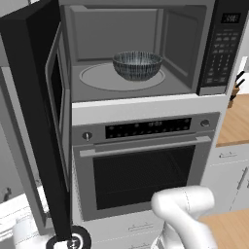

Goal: Open the microwave, place the bowl with waffle inside the microwave, then close the microwave door and turn it on.

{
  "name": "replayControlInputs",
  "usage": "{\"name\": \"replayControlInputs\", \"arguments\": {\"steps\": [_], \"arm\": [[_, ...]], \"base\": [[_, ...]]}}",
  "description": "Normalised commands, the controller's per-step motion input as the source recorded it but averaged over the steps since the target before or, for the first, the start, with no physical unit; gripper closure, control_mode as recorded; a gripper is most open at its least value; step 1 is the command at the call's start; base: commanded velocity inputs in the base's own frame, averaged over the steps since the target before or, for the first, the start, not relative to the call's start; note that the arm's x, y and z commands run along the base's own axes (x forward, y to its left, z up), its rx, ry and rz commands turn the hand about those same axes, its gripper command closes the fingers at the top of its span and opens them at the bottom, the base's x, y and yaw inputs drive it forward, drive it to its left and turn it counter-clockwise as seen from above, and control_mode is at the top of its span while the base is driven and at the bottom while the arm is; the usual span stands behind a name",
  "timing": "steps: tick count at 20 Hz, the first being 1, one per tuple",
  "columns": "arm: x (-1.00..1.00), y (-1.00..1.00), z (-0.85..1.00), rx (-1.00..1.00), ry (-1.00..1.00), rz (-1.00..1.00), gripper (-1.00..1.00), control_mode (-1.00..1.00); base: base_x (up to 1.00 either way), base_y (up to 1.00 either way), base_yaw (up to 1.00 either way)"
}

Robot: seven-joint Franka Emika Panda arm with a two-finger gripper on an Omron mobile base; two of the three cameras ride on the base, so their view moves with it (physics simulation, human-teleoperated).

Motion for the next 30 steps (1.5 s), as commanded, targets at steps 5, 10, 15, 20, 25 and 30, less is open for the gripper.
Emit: {"name": "replayControlInputs", "arguments": {"steps": [5,10,15,20,25,30], "arm": [[-0.31,0.39,0.0,0.0,-0.19,-0.28,-1.0,-1.0],[-0.05,0.02,0.0,0.03,-0.18,-0.36,-1.0,-1.0],[0.0,0.0,0.12,0.08,-0.2,-0.3,-1.0,-1.0],[0.0,-0.15,0.2,0.08,-0.16,-0.18,-1.0,-1.0],[0.02,-0.33,0.05,0.04,-0.16,-0.14,-1.0,-1.0],[0.07,-0.61,0.11,0.08,-0.11,-0.08,-1.0,-1.0]], "base": [[0.0,0.0,0.0],[0.0,0.0,0.0],[0.0,0.0,0.0],[0.0,0.0,0.0],[0.0,0.0,0.0],[0.0,0.0,0.0]]}}
